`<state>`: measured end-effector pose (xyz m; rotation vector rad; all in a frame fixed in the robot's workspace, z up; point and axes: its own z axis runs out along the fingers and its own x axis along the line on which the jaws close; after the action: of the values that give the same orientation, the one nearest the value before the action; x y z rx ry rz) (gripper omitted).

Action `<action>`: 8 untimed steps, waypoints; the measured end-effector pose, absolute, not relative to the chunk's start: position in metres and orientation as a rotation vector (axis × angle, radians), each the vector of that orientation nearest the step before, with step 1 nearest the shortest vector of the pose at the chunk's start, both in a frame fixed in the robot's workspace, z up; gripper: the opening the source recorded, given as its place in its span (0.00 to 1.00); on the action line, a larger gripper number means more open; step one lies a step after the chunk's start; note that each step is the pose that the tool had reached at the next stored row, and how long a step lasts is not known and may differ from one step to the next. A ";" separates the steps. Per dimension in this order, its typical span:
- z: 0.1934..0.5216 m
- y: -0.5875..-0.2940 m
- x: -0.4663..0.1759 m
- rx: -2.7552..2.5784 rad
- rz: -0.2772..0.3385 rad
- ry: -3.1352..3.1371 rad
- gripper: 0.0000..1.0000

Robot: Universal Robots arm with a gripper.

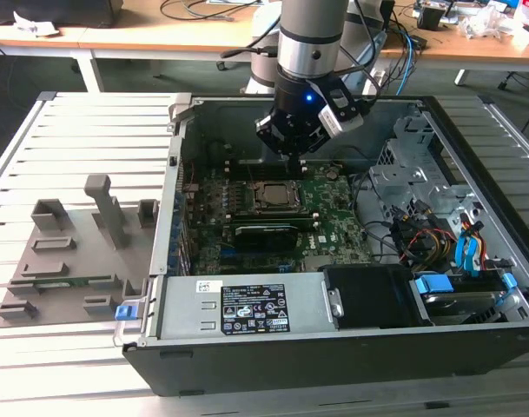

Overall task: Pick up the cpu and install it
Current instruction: 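Install the first cpu locking lever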

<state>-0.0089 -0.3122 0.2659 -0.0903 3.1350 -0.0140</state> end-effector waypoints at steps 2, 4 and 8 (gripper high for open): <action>0.269 -0.312 -0.009 -0.090 -0.014 3.135 0.11; 0.277 -0.312 -0.009 -0.090 -0.014 3.135 0.11; 0.286 -0.312 -0.010 -0.090 -0.014 3.135 0.11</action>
<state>-0.0097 -0.3121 0.2861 -0.0903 3.1348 -0.0140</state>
